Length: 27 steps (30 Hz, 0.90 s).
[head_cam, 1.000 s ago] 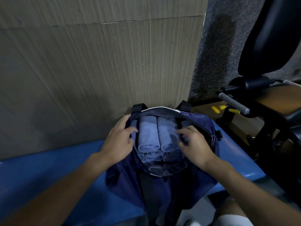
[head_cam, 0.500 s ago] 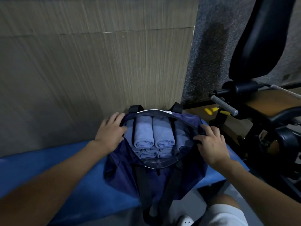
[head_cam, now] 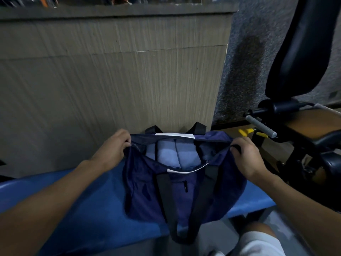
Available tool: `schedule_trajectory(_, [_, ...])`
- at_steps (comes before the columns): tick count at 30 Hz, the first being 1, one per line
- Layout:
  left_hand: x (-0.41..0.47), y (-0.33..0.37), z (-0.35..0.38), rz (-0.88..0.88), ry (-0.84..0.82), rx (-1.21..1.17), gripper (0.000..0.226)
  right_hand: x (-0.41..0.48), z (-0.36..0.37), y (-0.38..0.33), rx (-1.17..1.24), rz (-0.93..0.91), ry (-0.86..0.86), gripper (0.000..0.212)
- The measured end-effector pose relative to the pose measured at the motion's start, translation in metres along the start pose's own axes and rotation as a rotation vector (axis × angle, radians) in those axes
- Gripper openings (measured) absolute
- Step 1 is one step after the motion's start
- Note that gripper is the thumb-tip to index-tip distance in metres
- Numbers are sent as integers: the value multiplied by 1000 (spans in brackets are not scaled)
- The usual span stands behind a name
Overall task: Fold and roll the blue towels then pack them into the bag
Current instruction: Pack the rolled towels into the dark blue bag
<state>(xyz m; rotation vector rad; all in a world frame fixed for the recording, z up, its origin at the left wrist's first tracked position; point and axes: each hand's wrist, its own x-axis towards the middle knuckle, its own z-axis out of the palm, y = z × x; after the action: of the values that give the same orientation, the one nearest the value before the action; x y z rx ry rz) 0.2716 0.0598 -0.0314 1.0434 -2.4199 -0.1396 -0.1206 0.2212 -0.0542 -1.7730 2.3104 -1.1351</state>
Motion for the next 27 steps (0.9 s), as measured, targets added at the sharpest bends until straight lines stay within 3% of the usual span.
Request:
schedule_trajectory(11, [-67,-65,-73,-325,-92,66,21,3,54,-90,139,-54,-151,2])
schedule_trajectory(21, [-120,-66,-44,-217,-266,46,24,-1,74,-103,94,-67,-155,10])
schedule_trajectory(27, [-115,-50,-43,-263,-155,-63,4,0,72,-94,94,-73,-139,3])
